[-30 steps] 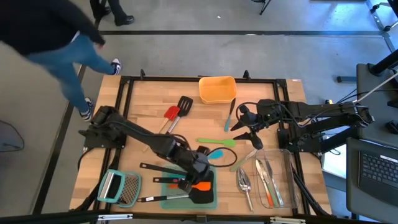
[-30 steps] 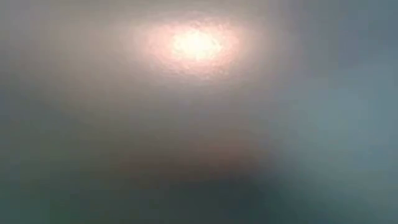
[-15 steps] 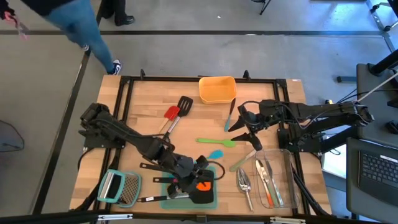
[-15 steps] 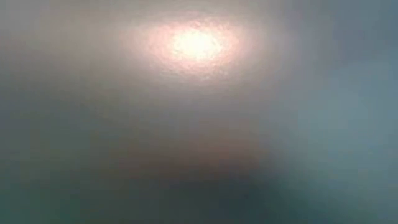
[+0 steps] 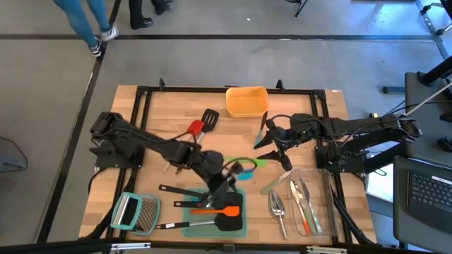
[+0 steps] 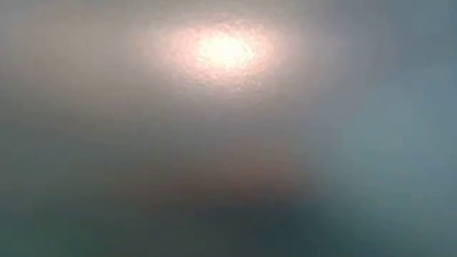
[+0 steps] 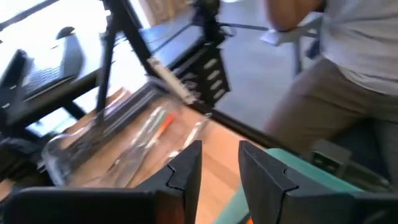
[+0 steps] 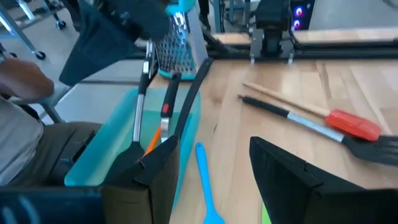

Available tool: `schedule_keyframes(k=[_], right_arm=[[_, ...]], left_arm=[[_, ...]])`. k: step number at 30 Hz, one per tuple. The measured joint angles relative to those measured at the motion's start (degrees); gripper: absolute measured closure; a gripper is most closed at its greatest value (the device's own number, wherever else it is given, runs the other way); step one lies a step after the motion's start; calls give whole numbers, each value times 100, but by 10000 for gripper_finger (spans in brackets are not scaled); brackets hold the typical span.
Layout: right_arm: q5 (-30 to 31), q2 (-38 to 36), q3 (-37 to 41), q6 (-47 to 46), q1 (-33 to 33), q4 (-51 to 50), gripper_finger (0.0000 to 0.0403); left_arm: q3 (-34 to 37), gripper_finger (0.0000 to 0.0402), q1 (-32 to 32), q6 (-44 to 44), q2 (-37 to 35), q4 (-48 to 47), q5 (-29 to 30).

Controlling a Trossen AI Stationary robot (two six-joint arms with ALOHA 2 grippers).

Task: Pick & Place Kitchen Items
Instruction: Put the black spatula into the blue bin

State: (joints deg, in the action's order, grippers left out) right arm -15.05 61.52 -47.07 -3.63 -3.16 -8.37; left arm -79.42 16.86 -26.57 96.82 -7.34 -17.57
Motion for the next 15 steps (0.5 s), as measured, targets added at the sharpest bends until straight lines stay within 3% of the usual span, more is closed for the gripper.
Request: schedule_keyframes(k=[7,15], right_arm=[[0,254,0,1,1,-16,206],[0,308,0,153,13,-34,206]], left_arm=[[536,332,-425,414,-231,993,99],[2040,361,-667,578,-1117,2941,606]])
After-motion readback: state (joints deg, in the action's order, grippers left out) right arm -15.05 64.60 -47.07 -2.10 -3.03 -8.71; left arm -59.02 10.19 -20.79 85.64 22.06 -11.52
